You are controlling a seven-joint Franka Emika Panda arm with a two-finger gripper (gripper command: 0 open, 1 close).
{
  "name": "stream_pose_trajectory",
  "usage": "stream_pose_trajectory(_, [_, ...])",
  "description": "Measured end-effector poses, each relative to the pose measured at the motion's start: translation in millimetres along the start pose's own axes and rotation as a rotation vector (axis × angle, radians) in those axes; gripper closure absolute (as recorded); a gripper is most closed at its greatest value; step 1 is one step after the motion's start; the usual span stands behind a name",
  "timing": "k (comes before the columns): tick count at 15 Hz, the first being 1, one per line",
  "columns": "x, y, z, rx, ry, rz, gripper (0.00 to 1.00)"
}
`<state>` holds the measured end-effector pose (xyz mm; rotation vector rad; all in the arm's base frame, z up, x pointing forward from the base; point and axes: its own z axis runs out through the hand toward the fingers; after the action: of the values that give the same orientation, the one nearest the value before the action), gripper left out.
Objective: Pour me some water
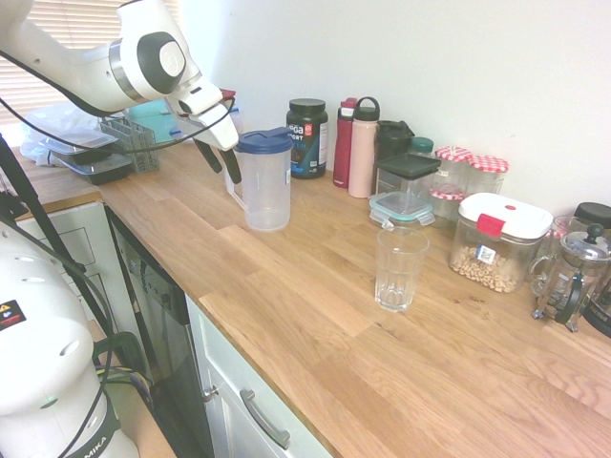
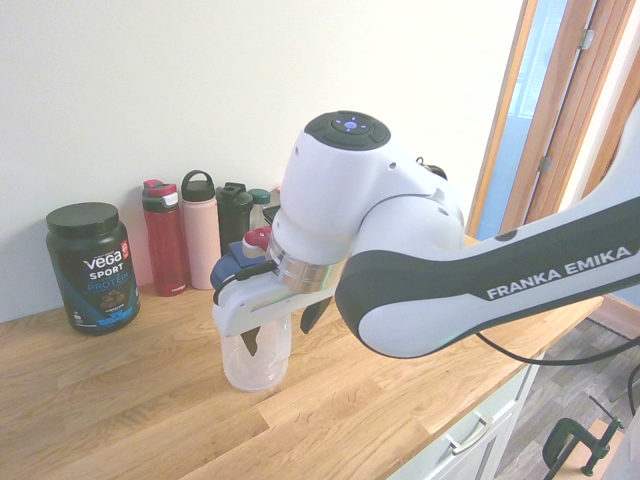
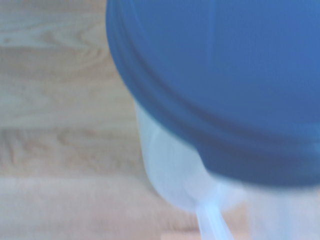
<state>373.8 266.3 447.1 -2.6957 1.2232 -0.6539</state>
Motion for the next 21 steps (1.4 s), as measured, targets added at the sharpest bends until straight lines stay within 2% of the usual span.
stream_pose_trajectory(21, [21.2, -10.7, 6.6, 0.012, -0.04, 0.012, 1.0])
